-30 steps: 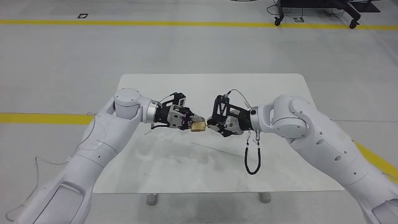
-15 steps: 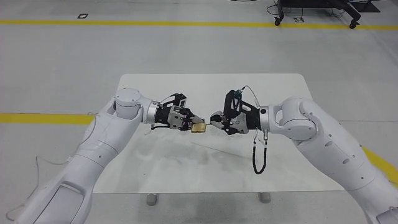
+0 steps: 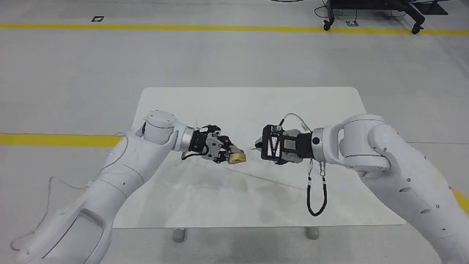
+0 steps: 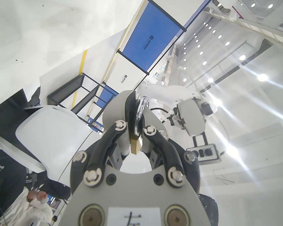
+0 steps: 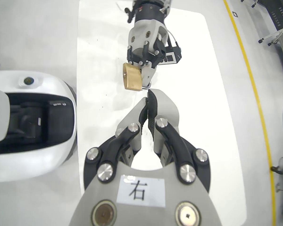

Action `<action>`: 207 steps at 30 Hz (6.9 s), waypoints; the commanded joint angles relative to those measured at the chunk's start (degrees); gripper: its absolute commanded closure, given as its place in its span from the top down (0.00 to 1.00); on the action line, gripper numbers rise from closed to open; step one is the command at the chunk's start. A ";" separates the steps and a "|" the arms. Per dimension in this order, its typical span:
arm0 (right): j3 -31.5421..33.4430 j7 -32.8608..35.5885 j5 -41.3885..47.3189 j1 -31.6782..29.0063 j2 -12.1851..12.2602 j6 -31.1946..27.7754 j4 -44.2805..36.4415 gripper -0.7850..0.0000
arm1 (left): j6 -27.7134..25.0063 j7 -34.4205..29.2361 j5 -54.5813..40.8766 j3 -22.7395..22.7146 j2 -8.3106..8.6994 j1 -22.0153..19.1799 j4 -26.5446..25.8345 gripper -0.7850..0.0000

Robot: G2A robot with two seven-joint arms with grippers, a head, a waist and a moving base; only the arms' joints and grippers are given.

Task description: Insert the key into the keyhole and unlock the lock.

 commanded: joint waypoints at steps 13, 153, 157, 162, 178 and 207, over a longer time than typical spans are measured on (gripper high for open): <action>-18.30 16.66 -4.13 13.95 -5.21 5.26 -4.01 0.00 | 3.13 3.13 -10.36 9.75 0.45 -4.45 3.72 0.00; -44.54 31.55 -6.54 36.50 -16.08 19.95 1.67 0.00 | 5.50 5.51 -29.20 26.76 1.92 -11.27 6.19 0.00; -44.83 31.61 -6.47 36.62 -16.33 20.01 2.00 0.00 | 5.44 5.45 -29.41 26.76 1.93 -11.22 6.18 0.00; -44.88 31.58 -6.40 36.45 -16.53 19.98 2.41 0.00 | 5.36 5.37 -29.48 26.76 1.96 -11.21 6.15 0.00; -42.05 29.96 -7.21 33.51 -16.52 19.35 4.17 0.00 | 5.21 5.22 -29.84 26.76 2.12 -11.23 6.38 0.00; -38.09 30.15 -8.24 30.65 -15.50 18.55 1.99 0.98 | 5.18 5.19 -29.58 26.76 2.17 -11.30 6.36 0.00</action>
